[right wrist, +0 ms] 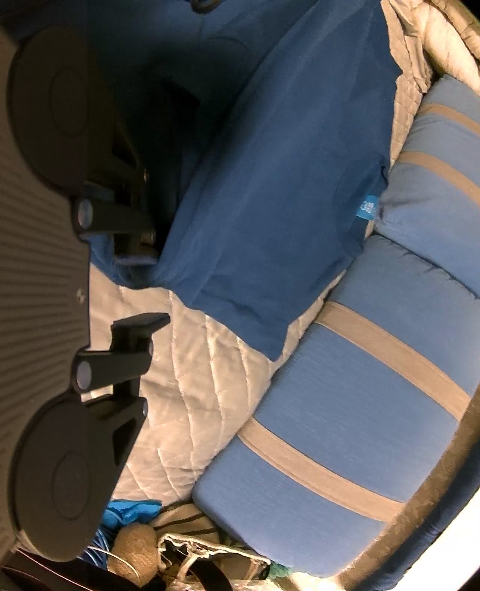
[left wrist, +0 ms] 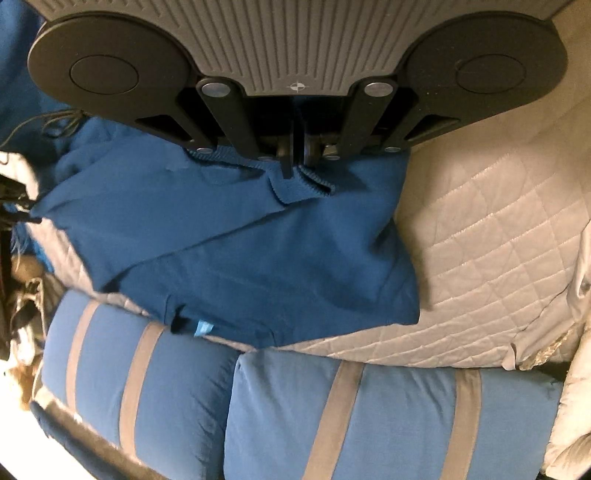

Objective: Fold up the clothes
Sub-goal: 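Lay the held cuff down on the sweatshirt hem with the left gripper, then open the left gripper and raise both tools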

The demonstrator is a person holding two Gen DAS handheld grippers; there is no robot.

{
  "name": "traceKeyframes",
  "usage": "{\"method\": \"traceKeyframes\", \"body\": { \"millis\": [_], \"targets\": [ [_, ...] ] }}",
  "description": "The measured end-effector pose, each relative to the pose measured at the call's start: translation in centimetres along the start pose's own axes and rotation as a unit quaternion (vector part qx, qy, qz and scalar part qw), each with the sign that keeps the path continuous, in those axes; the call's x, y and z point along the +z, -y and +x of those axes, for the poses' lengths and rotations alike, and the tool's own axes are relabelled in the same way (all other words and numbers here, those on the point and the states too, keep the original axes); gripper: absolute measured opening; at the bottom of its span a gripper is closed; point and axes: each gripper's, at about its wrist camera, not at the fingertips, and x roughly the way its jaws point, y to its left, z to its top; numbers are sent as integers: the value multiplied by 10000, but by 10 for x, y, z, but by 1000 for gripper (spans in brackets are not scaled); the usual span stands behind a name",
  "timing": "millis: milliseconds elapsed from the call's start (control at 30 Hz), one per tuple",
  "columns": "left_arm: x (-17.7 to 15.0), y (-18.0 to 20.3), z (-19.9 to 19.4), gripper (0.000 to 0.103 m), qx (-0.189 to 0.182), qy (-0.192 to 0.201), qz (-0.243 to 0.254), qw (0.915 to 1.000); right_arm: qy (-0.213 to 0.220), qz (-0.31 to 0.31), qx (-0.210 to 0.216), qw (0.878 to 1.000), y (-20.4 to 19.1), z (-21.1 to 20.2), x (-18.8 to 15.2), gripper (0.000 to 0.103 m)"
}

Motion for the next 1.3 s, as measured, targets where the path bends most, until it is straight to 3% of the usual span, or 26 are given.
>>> {"method": "traceKeyframes", "body": {
  "millis": [200,300,367,567,733,900,1033,1167,1300],
  "targets": [
    [-2,4,3,9,116,-147,148,9997,-189,-20,-67,9998,1,7,-3,54],
    [-3,9,1,12,202,-142,279,9993,-215,-174,-210,9994,-1,4,-3,70],
    [-4,12,-3,24,306,-110,382,9987,-213,-294,-212,9991,0,-1,-4,83],
    [-13,16,-26,45,513,75,416,9978,-94,-197,84,9997,22,-29,-12,98],
    [-12,13,-62,56,524,452,80,9976,43,462,-61,9989,57,-59,-20,101],
    [3,19,-120,69,327,1148,17,9929,613,953,-445,9926,94,-110,-14,103],
    [22,30,-172,72,290,1751,18,9841,1290,1559,-921,9750,129,-160,-5,103],
    [40,39,-218,76,285,2153,172,9760,2032,2278,-1379,9422,169,-212,7,103],
    [57,45,-264,76,308,2326,343,9715,2876,2515,-1745,9075,196,-267,16,103]
  ]
}}
